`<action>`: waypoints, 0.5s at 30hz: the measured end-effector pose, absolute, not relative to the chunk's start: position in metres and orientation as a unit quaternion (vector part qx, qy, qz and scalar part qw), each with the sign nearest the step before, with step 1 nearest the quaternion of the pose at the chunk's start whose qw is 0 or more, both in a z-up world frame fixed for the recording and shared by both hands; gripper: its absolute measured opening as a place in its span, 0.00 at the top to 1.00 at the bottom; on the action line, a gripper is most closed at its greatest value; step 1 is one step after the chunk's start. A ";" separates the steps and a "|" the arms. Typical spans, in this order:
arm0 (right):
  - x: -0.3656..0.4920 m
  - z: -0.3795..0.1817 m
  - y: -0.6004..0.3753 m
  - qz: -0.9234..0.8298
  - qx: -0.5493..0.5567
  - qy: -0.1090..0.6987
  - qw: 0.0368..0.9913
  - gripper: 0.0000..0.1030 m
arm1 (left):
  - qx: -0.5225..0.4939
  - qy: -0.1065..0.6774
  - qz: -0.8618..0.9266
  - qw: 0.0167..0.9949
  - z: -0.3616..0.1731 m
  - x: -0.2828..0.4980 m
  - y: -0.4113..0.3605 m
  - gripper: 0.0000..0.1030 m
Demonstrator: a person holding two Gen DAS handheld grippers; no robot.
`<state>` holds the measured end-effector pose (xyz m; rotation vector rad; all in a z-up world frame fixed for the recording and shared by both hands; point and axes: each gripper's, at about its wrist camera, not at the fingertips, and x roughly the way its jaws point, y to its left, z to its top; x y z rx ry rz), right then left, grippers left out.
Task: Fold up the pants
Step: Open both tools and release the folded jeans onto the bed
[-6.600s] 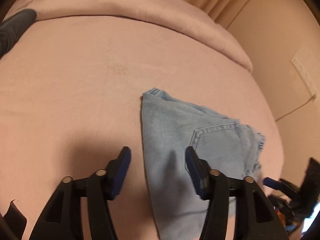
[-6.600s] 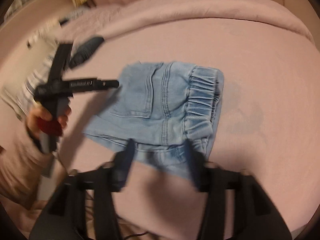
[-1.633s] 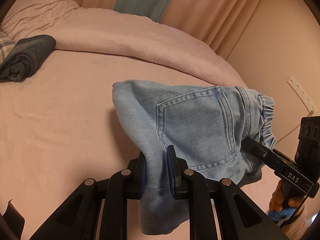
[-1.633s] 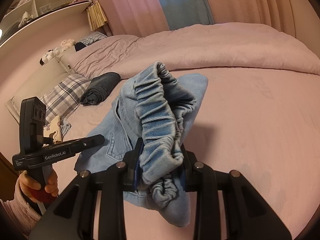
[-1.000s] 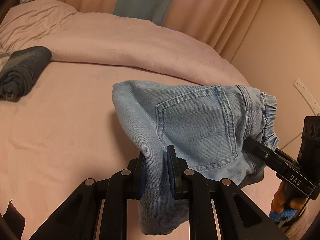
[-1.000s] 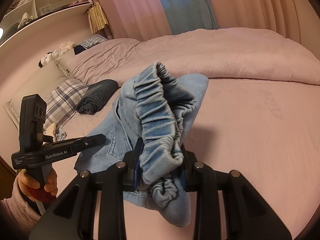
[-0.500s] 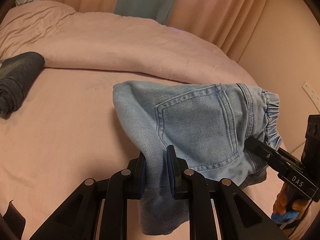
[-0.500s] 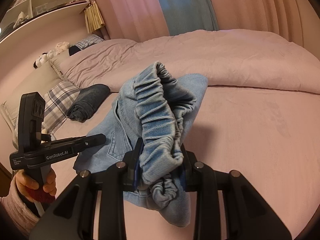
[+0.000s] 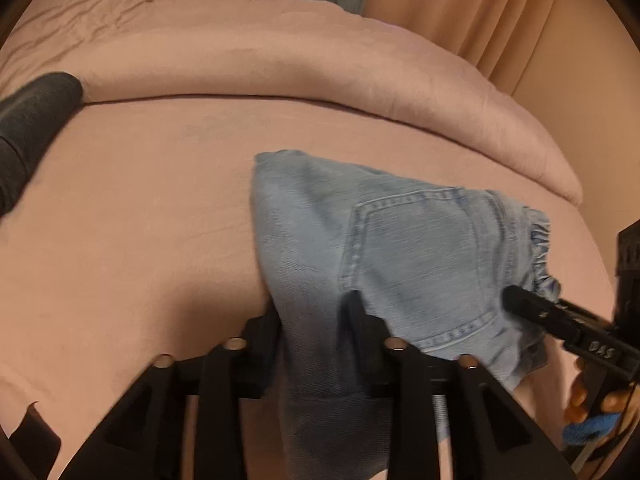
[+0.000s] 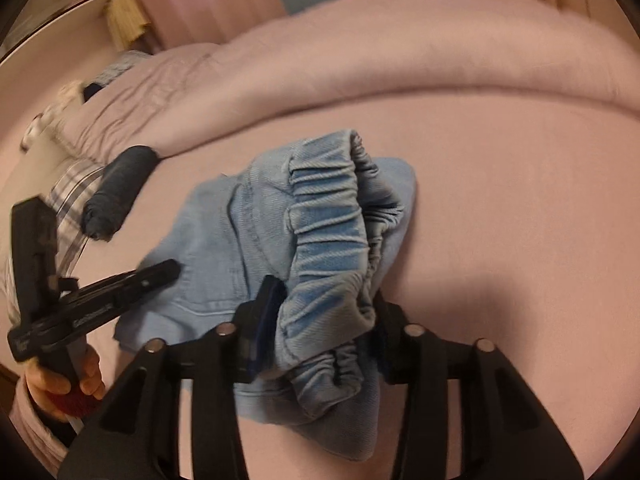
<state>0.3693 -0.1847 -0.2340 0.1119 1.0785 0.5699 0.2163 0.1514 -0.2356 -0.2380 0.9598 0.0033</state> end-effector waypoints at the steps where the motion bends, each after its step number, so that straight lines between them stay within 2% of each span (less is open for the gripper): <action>1: 0.369 -0.233 -0.187 0.264 0.050 0.510 0.817 0.42 | -0.106 0.461 0.011 0.881 -0.232 0.214 0.155 0.51; 6: 0.360 -0.205 -0.206 0.222 0.023 0.494 0.840 0.37 | -0.082 0.423 0.033 0.902 -0.196 0.182 0.161 0.50; 9: 0.345 -0.172 -0.205 0.214 -0.009 0.424 0.880 0.37 | -0.077 0.394 -0.001 0.916 -0.181 0.166 0.150 0.50; 10: 0.339 -0.163 -0.198 0.226 -0.024 0.401 0.887 0.41 | -0.072 0.393 -0.020 0.917 -0.179 0.173 0.142 0.50; 11: 0.335 -0.159 -0.192 0.247 -0.028 0.390 0.886 0.52 | -0.067 0.399 -0.029 0.914 -0.182 0.174 0.135 0.50; 12: 0.333 -0.158 -0.183 0.266 -0.032 0.388 0.882 0.58 | -0.061 0.414 -0.035 0.908 -0.189 0.175 0.128 0.50; 13: 0.334 -0.161 -0.179 0.268 -0.037 0.394 0.878 0.62 | -0.064 0.430 -0.039 0.900 -0.198 0.181 0.125 0.50; 15: 0.337 -0.182 -0.168 0.264 -0.051 0.431 0.861 0.62 | -0.069 0.467 -0.029 0.881 -0.219 0.188 0.121 0.50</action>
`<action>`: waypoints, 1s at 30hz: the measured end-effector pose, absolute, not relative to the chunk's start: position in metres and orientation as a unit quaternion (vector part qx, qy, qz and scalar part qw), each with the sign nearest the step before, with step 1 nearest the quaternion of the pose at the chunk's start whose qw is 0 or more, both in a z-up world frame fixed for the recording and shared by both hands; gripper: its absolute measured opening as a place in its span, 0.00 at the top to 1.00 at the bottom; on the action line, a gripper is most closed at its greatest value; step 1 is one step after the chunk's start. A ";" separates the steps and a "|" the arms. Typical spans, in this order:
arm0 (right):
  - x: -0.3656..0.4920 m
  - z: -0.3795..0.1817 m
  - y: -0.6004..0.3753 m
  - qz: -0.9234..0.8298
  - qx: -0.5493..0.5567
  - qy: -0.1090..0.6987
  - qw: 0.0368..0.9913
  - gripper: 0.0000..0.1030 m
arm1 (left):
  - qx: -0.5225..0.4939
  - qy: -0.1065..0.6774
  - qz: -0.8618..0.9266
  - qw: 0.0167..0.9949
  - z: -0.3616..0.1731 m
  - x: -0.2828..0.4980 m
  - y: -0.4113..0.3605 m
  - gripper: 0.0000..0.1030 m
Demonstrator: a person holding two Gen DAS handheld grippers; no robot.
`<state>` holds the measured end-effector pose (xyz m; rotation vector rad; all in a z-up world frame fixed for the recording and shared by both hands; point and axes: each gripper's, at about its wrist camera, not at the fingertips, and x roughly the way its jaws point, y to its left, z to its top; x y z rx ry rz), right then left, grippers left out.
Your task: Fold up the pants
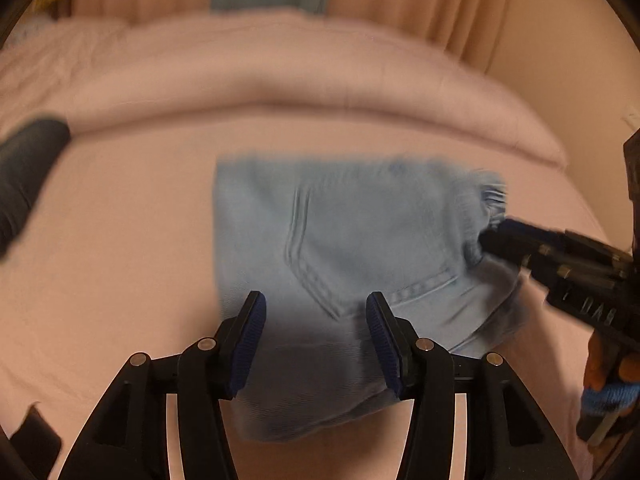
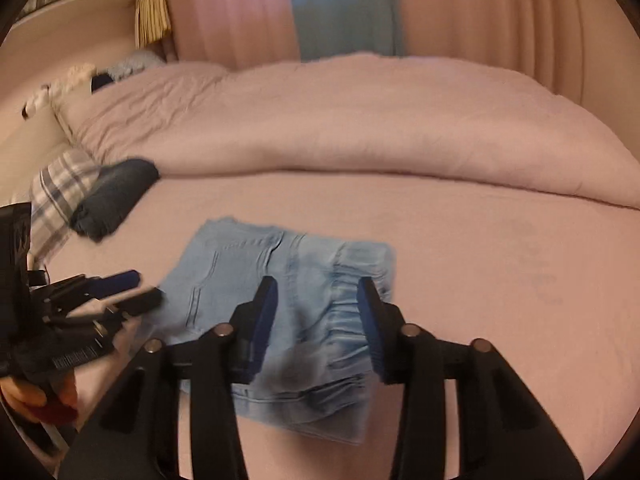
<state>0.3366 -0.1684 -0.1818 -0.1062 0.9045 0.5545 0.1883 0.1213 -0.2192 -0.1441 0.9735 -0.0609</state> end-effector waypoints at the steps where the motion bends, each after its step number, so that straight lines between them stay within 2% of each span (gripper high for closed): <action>1: 0.340 -0.197 -0.166 0.258 -0.056 0.463 0.846 0.62 | -0.064 0.467 -0.026 0.882 -0.222 0.188 0.120 0.50; 4: 0.341 -0.210 -0.167 0.252 -0.074 0.470 0.843 0.61 | -0.037 0.473 -0.017 0.880 -0.205 0.183 0.112 0.50; 6: 0.336 -0.193 -0.168 0.255 -0.074 0.481 0.836 0.57 | -0.036 0.456 -0.017 0.889 -0.178 0.171 0.112 0.50; 8: 0.330 -0.172 -0.173 0.263 -0.063 0.481 0.834 0.57 | -0.034 0.445 -0.003 0.895 -0.158 0.162 0.115 0.50; 10: 0.314 -0.144 -0.170 0.258 -0.072 0.466 0.843 0.51 | -0.038 0.439 0.001 0.898 -0.128 0.147 0.116 0.49; 12: 0.299 -0.117 -0.173 0.258 -0.078 0.459 0.847 0.46 | -0.042 0.438 0.005 0.898 -0.104 0.133 0.115 0.33; 18: 0.262 -0.061 -0.187 0.251 -0.070 0.465 0.846 0.39 | -0.043 0.416 0.037 0.908 -0.045 0.115 0.105 0.19; 30: 0.215 0.005 -0.204 0.263 -0.071 0.462 0.844 0.38 | -0.024 0.393 0.070 0.916 0.006 0.071 0.082 0.18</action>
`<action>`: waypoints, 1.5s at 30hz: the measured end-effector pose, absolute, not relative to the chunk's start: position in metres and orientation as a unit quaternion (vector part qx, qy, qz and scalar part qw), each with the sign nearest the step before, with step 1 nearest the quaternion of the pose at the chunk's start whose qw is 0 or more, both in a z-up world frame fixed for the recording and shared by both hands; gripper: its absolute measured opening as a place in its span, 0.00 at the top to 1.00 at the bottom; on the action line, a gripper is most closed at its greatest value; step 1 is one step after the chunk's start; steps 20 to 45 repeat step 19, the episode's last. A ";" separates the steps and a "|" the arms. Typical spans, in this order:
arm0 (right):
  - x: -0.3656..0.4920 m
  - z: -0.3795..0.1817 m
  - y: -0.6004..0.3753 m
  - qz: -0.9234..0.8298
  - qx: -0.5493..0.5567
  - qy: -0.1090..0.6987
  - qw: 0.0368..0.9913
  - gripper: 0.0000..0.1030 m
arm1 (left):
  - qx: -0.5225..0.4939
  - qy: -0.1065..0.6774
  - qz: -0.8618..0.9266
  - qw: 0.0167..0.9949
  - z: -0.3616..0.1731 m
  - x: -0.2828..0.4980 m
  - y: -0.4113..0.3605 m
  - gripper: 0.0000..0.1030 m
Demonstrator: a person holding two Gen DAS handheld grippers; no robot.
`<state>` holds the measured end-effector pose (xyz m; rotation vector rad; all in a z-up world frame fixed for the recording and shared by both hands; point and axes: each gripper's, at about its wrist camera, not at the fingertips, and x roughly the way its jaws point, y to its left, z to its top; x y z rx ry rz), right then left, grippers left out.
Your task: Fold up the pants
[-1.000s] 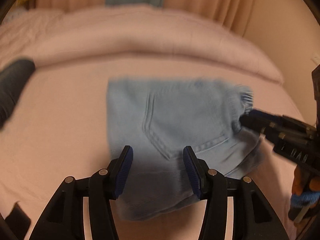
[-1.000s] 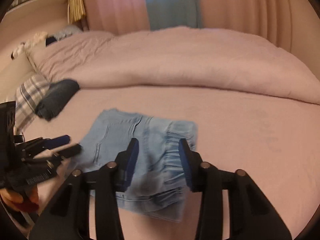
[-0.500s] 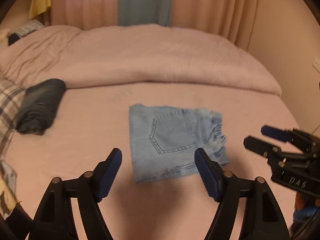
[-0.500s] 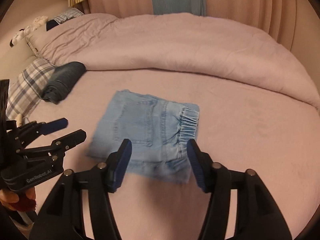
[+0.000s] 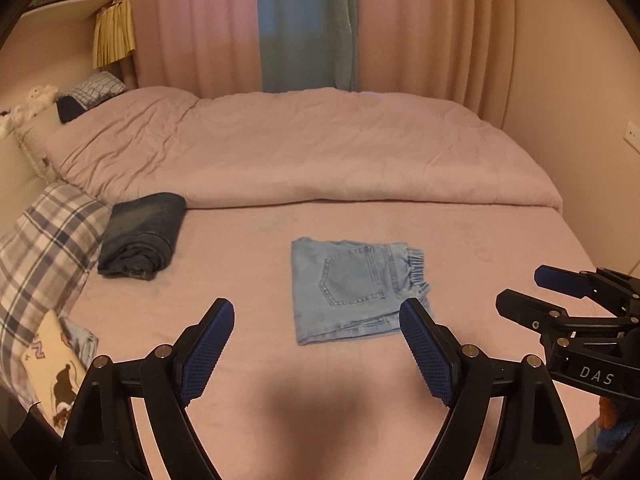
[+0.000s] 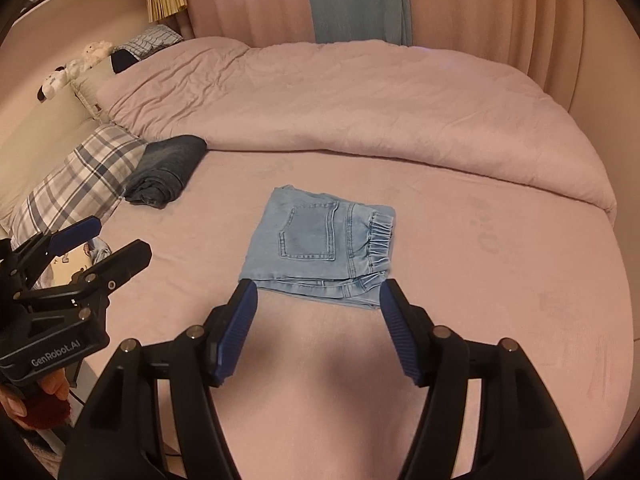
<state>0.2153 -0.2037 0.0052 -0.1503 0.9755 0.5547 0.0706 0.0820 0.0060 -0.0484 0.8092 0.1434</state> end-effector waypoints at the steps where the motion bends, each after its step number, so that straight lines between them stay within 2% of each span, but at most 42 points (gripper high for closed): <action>1: 0.213 0.009 -0.205 0.261 -0.072 0.460 0.846 0.38 | -0.022 0.392 0.072 0.917 0.008 0.068 0.080 0.18; 45: 0.199 0.023 -0.207 0.264 -0.080 0.451 0.849 0.38 | -0.014 0.404 0.068 0.912 0.008 0.061 0.058 0.18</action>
